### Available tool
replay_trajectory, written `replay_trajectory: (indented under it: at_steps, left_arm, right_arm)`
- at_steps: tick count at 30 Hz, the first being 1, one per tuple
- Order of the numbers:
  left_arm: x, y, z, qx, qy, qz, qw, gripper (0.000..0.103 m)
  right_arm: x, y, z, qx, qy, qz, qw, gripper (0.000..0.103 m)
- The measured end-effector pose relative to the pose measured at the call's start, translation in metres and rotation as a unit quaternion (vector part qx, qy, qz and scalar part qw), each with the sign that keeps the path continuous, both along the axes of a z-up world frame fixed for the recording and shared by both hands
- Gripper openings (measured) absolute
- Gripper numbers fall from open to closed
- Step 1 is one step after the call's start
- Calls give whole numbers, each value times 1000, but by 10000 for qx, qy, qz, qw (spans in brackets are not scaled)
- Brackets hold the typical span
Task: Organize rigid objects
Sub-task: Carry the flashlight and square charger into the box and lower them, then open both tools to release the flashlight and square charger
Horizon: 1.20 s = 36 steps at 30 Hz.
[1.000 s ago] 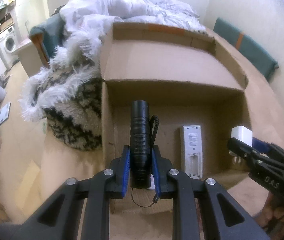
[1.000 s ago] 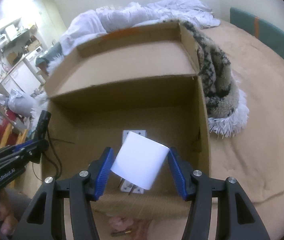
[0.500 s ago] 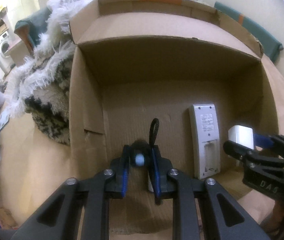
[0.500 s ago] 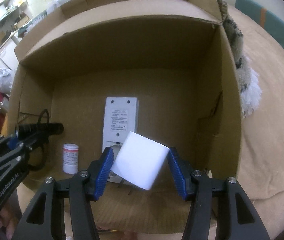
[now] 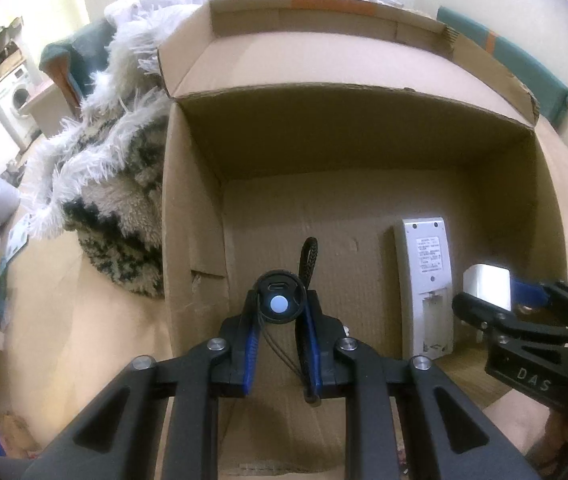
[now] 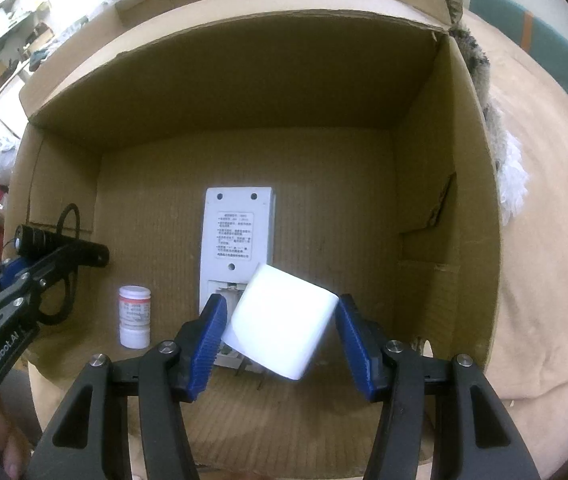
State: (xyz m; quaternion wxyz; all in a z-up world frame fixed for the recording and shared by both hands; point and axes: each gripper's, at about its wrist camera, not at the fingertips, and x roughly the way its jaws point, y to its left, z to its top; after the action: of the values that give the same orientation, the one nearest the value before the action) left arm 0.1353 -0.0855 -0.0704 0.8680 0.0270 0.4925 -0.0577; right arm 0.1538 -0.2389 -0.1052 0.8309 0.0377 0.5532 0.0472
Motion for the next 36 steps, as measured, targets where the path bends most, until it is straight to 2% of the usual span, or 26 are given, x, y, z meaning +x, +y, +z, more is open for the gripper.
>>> replay_trajectory:
  at_steps: [9, 12, 13, 14, 16, 19, 20, 23, 28, 36]
  left_arm:
    - [1, -3, -1, 65, 22, -54, 10000, 19]
    - [1, -4, 1, -4, 45, -88, 10000, 24]
    - [0, -4, 2, -2, 21, -90, 10000, 30]
    - [0, -4, 3, 31, -10, -80, 10000, 40]
    - [-1, -4, 6, -6, -75, -83, 9999, 52]
    - [-2, -6, 8, -39, -78, -111, 9999, 58]
    - [-2, -6, 8, -33, -68, -116, 9999, 59]
    - [-3, -7, 8, -17, -51, -118, 9999, 60]
    - [-4, -5, 12, -133, -108, -75, 9998, 60]
    - [-9, 0, 25, -160, -205, 67, 9996, 61]
  right_arm:
    - [3, -9, -6, 153, 42, -37, 9999, 59]
    - [5, -16, -3, 279, 15, -62, 9996, 59]
    - [6, -17, -2, 310, 16, -71, 9995, 59]
    - [6, -19, -2, 346, 11, -76, 9994, 59]
    - [0, -28, 3, 426, -54, -82, 9990, 59]
    - [-1, -30, 9, 542, -132, -63, 9984, 62]
    - [-2, -31, 10, 606, -132, -66, 9981, 65]
    - [-3, -33, 18, 800, -174, -83, 9966, 86]
    - [-5, -41, 24, 1009, -247, -91, 9945, 89]
    - [-6, -35, 30, 978, -388, -135, 9944, 89]
